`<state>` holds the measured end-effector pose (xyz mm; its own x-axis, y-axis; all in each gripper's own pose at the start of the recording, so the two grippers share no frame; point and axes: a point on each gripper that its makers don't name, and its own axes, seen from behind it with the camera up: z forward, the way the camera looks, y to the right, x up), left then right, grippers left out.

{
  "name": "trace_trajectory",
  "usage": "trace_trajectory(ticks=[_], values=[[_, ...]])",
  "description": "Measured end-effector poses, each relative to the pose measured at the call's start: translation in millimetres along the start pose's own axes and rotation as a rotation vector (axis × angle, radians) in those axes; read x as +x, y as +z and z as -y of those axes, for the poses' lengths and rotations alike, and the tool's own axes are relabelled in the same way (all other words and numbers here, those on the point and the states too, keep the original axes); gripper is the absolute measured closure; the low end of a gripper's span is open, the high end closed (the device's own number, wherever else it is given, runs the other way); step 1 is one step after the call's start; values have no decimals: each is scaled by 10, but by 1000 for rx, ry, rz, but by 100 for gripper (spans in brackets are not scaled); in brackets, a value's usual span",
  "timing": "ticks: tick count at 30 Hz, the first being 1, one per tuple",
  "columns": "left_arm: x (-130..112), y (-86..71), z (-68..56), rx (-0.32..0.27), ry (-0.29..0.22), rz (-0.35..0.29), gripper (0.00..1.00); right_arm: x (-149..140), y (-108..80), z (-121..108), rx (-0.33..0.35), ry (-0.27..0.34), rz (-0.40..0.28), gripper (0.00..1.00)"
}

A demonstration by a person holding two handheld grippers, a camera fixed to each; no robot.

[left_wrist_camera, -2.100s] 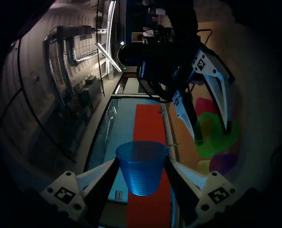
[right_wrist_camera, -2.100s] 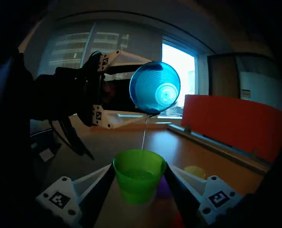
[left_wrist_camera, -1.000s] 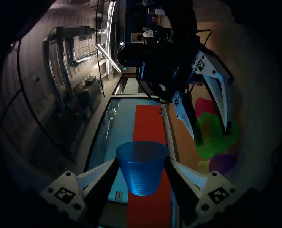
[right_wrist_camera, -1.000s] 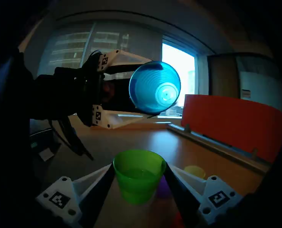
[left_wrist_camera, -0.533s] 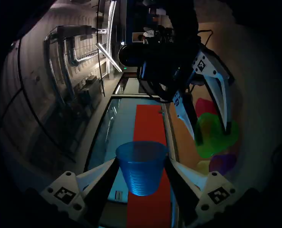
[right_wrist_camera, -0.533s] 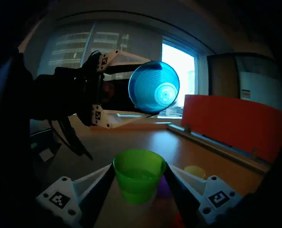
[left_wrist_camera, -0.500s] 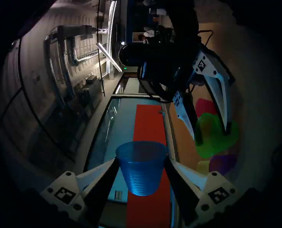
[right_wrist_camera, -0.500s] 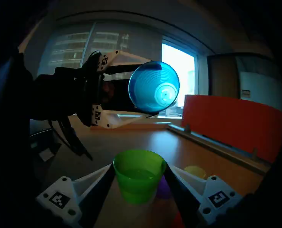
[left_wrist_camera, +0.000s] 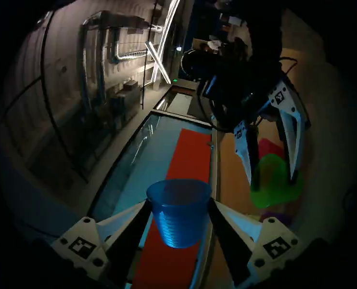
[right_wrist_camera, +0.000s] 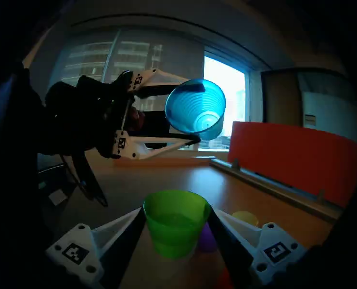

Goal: Pour water

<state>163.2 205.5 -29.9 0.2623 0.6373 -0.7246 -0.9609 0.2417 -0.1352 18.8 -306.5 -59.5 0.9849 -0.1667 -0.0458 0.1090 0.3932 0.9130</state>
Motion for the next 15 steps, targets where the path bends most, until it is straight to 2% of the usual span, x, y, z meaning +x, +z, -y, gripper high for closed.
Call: trace_trajectory(ticks=[9, 12, 15], values=[[-89, 18, 24, 22, -188, 26, 16, 24, -42, 1, -4, -6, -5, 10], [-90, 19, 35, 26, -238, 26, 16, 33, -45, 0, -6, -5, -7, 10], [-99, 15, 50, 34, -266, 27, 16, 42, -45, 5, -6, -7, -8, 9]])
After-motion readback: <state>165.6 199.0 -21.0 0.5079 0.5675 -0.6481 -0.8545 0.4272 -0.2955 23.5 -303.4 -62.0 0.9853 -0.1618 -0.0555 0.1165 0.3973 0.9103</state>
